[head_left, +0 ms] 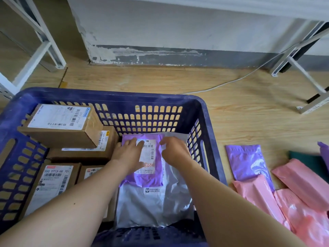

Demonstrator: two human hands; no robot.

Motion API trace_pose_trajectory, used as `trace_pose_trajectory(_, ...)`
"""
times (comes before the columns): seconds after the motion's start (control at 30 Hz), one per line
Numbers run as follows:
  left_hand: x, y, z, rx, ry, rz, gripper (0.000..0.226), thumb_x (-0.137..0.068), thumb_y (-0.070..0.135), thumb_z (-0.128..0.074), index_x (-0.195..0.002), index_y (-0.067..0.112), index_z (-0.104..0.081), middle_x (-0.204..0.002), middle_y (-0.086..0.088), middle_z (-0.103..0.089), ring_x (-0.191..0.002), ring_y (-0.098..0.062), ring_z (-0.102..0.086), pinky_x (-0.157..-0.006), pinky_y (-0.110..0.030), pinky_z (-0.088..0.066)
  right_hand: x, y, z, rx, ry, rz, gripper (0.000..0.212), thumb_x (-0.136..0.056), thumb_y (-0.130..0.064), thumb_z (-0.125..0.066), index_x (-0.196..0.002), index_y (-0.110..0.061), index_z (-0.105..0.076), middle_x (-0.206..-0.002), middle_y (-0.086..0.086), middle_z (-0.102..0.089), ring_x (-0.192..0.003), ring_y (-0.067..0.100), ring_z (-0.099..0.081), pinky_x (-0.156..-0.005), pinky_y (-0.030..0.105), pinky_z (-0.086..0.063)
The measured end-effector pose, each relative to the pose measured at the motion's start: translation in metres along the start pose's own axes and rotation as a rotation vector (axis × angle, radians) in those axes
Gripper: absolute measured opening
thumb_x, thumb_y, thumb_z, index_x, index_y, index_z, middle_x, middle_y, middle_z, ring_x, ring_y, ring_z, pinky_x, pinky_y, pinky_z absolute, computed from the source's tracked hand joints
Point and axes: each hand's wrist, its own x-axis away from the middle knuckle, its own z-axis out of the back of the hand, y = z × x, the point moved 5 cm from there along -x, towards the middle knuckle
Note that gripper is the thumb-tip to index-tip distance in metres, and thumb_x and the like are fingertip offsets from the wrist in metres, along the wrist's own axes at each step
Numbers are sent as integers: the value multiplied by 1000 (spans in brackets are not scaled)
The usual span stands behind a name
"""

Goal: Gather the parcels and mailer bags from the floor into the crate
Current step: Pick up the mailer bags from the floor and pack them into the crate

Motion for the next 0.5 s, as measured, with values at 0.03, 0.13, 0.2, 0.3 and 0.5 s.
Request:
trace_pose_trajectory(0.03,2,2,6,35,32,2,73,-88,44,-55,-148,20,-20,-153,-8,-23,-138,-27,-28,-107,-42,-30,5,-2,6,-24,22,12,40,-88,-3,-50,-123,-18,-59,-127,5,-58,-107,26,-59,-90,37,-52)
trace_pose_trajectory(0.13,10,11,29,163,139,2,61,-88,31,-57,-142,19,-31,-145,-5,-33,-131,-26,-37,-102,-40,-35,21,-7,23,-68,98,58,40,-86,-1,-49,-121,-17,-62,-123,6,-61,-104,24,-61,-86,29,-51)
trace_pose_trajectory(0.2,19,20,47,253,218,-2,56,-88,26,-58,-139,17,-36,-140,-4,-38,-126,-25,-42,-99,-39,-41,34,-9,36,-78,162,87,39,-85,-1,-49,-117,-16,-64,-119,6,-64,-103,24,-60,-82,26,-47)
trace_pose_trajectory(0.3,32,34,70,347,313,-12,51,-89,21,-58,-137,17,-42,-137,-3,-42,-122,-24,-47,-92,-39,-46,52,-10,57,-127,266,98,35,-87,-1,-45,-111,-15,-67,-113,5,-67,-102,23,-60,-77,23,-42)
trace_pose_trajectory(0.5,67,80,105,434,444,-72,47,-87,16,-54,-133,21,-45,-135,0,-43,-120,-24,-47,-79,-33,-40,98,11,102,-249,460,77,35,-83,-1,-46,-105,-14,-70,-109,2,-70,-102,22,-61,-76,20,-40)
